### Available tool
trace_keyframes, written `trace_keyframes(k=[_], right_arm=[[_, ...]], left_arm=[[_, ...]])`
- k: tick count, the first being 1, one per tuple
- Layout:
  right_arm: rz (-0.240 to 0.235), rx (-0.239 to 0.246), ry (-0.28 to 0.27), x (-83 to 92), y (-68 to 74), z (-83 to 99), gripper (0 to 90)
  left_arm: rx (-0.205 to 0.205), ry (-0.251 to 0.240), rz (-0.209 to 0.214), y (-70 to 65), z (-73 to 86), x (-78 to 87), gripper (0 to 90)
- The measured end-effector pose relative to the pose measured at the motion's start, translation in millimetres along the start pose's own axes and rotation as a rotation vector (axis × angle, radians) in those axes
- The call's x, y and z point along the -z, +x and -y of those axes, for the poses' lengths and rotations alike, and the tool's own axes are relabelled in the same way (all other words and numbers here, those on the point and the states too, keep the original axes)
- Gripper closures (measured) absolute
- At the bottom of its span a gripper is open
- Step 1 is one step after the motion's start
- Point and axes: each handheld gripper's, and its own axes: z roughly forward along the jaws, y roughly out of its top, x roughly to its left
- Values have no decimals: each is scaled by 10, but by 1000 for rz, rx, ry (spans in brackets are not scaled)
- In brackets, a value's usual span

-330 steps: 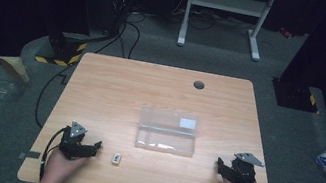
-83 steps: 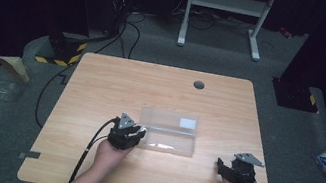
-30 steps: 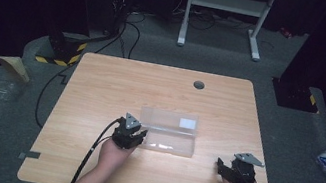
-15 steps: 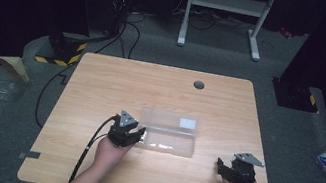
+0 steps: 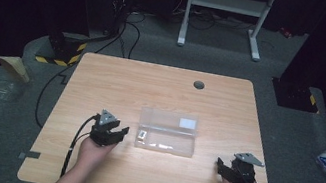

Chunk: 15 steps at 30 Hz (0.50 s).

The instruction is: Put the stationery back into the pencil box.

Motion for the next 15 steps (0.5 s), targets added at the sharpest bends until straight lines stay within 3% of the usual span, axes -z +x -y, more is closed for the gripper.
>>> trace_keyframes(k=[1, 2, 3, 4, 5, 6, 7, 8, 11, 13, 15], right_arm=[[0, 0, 0, 0, 0, 0, 277], [0, 0, 0, 0, 0, 0, 277], [0, 0, 0, 0, 0, 0, 277], [0, 0, 0, 0, 0, 0, 277], [0, 0, 0, 0, 0, 0, 277], [0, 0, 0, 0, 0, 0, 277], [0, 0, 0, 0, 0, 0, 277], [0, 0, 0, 0, 0, 0, 277], [0, -1, 0, -2, 2, -1, 277], [0, -1, -1, -2, 2, -1, 277], [1, 0, -1, -2, 1, -1, 277]], left_arm=[[8, 7, -11, 102, 68, 43, 488], [8, 7, -11, 102, 68, 43, 476], [11, 21, -23, 202, 142, 89, 463], [11, 21, -23, 202, 142, 89, 447], [6, 40, -32, 303, 222, 143, 432], [6, 40, -32, 303, 222, 143, 420], [-1, 67, -43, 401, 308, 197, 406], [-1, 67, -43, 401, 308, 197, 388], [3, 105, -55, 579, 476, 340, 342], [8, 110, -50, 608, 523, 365, 316], [-18, 77, -40, 626, 646, 449, 205]])
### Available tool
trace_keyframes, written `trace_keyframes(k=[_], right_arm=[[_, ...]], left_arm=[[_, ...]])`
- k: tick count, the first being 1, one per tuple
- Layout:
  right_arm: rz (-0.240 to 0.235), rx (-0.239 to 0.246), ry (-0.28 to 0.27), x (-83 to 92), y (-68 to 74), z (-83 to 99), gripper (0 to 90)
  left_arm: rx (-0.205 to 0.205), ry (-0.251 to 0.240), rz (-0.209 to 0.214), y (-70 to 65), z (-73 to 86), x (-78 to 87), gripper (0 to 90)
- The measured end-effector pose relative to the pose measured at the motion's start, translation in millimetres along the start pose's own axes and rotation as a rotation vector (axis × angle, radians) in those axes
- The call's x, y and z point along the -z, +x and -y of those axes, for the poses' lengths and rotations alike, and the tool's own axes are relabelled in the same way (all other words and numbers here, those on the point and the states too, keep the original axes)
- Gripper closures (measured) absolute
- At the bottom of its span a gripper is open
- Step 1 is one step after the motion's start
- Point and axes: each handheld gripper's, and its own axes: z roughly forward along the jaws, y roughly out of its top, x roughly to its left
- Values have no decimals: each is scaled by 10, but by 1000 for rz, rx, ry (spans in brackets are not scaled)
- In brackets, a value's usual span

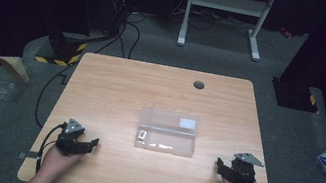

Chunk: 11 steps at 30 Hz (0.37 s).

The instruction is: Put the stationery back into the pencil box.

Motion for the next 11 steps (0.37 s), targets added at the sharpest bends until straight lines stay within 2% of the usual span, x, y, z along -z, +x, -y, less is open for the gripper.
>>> trace_keyframes(k=[2, 4, 11], right_arm=[[1, -1, -1, 0, 1, 0, 278], [3, -2, -1, -1, 3, -1, 279], [4, -5, 1, -6, 6, -7, 279]], left_arm=[[1, -3, -11, -23, 21, 12, 201], [-21, 9, -37, -72, 31, 16, 194], [-20, 10, -36, -71, 26, 11, 178]])
